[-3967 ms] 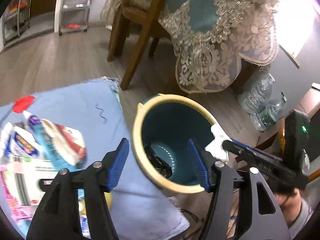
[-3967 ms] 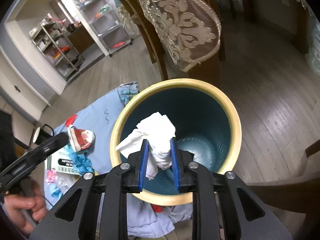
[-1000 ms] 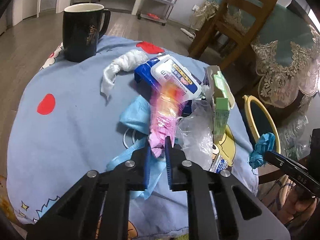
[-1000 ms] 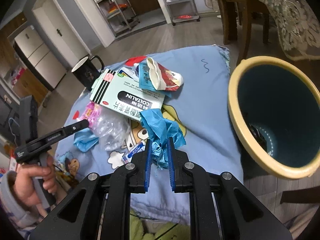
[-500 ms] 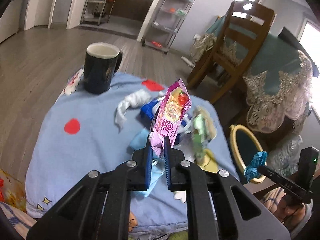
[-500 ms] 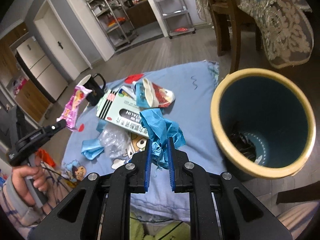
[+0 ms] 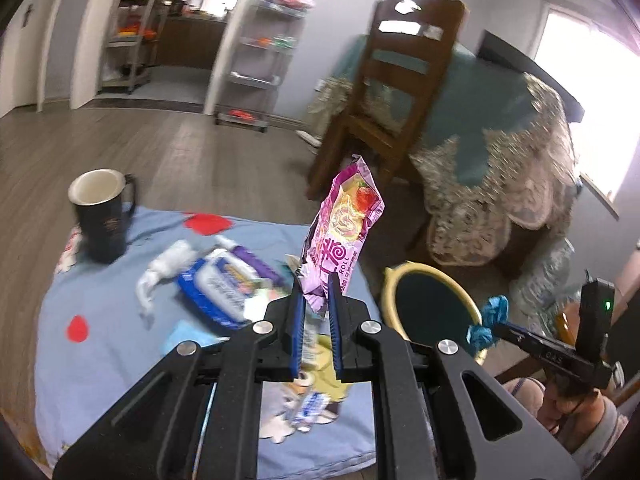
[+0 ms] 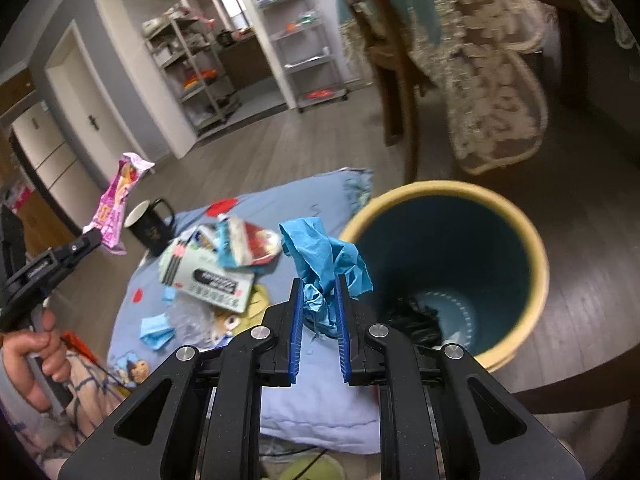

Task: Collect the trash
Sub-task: 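Carry the blue glove and pink wrapper over the bin and release both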

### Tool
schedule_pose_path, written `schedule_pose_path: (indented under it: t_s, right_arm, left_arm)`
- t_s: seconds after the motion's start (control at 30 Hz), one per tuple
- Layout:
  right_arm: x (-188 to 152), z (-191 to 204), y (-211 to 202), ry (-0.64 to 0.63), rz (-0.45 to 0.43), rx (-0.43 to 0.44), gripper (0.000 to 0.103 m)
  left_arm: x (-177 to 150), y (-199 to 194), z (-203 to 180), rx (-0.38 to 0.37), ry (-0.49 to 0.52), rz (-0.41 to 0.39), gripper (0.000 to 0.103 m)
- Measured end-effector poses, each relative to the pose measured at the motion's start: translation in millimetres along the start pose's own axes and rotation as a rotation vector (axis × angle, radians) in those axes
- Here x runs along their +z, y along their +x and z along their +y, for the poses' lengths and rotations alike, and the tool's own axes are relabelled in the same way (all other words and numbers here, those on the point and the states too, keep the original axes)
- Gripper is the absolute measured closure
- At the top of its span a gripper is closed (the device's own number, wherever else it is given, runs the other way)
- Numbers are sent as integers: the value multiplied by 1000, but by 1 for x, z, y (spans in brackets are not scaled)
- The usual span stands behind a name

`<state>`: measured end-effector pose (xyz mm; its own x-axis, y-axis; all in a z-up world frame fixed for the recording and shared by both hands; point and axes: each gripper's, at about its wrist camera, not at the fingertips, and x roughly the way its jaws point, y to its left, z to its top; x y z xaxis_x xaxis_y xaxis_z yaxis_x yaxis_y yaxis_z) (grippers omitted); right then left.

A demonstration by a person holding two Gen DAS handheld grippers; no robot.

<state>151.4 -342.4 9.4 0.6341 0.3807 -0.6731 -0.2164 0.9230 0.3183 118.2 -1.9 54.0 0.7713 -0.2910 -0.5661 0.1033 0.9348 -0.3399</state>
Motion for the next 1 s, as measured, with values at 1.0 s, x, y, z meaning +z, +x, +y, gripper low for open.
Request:
schedule_pose_path:
  t_s: [1.0]
  right_arm:
    - [1, -89, 25, 242, 111, -112, 86]
  left_arm:
    - [-58, 197, -168, -108, 216, 377, 93]
